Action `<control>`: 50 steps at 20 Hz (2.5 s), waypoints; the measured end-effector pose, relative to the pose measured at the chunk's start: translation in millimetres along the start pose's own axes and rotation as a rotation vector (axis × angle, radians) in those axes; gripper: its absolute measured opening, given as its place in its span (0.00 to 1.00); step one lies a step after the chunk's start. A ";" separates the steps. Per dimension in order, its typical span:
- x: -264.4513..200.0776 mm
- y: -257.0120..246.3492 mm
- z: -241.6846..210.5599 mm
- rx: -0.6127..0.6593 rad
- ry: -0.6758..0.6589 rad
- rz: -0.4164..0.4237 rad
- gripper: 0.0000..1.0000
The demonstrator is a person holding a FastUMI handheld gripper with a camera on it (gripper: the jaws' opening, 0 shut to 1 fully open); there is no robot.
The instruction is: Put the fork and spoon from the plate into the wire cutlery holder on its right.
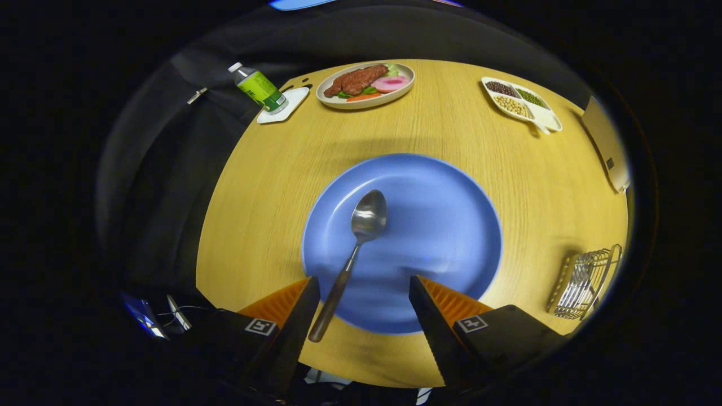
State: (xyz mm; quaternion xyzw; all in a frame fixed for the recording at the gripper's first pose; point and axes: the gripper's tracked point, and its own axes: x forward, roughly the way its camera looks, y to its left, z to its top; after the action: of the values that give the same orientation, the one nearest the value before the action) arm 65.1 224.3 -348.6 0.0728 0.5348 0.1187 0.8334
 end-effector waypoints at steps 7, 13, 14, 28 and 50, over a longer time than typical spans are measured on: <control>25.1 8.2 -2.7 0.034 0.050 -0.016 0.70; 28.2 -3.0 -8.1 0.046 0.092 -0.036 0.17; 26.8 -1.2 -9.2 0.042 0.098 -0.018 0.15; -14.3 -7.6 -7.7 -0.079 0.057 0.092 0.05; -230.9 -207.0 -25.7 -0.100 0.283 -0.056 0.06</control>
State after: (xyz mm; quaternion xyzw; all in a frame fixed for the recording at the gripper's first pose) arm -25.8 -38.5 -208.9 -0.0011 0.6423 0.1307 0.7552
